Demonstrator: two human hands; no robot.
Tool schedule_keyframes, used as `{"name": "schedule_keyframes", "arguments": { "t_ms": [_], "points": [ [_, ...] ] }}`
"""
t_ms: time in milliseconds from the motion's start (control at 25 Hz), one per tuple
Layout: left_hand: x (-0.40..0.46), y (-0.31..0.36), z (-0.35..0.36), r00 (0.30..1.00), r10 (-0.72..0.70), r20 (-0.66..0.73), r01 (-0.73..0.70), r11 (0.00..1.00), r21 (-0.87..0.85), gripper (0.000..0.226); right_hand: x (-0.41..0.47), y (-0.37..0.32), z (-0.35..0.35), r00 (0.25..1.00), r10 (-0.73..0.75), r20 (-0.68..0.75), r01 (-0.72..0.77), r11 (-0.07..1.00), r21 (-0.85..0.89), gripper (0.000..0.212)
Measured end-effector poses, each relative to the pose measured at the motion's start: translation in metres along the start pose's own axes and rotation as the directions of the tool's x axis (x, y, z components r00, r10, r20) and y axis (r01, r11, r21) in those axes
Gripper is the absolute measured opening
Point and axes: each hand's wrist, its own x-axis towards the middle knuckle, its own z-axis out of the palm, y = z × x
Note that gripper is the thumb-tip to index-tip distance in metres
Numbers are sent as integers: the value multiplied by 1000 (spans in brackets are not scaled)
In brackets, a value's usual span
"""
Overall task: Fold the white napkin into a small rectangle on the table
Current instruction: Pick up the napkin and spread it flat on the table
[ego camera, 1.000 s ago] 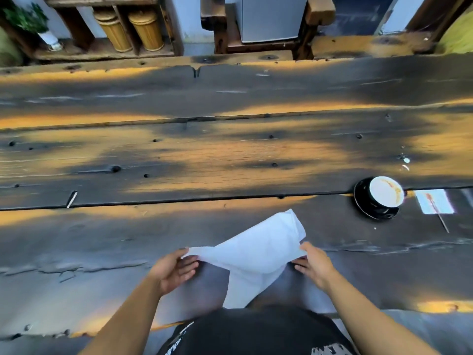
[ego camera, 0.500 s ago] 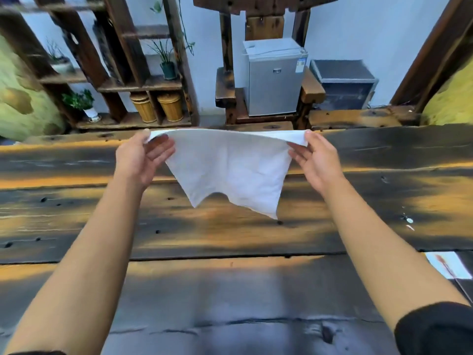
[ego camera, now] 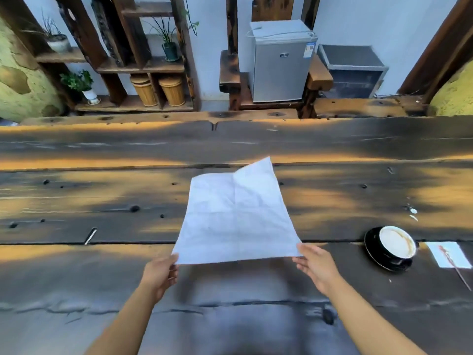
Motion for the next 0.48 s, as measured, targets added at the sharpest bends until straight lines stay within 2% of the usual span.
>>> {"name": "schedule_keyframes", "arguments": {
  "t_ms": [80,240,480],
  "points": [
    [5,-42,-3,992,-116,-52,120,990,76,18,3,45,-10,994,84,-73,-95,983,-160,17],
    [-6,-81,-1,973,-222,-71,231,959,166,15,-1,104,-28,976,189,-111,-218,882,-418,14],
    [-9,-109,-22,976,-181,-117,209,927,310,11,-17,133,-34,971,159,-176,-231,802,-551,12]
  ]
}}
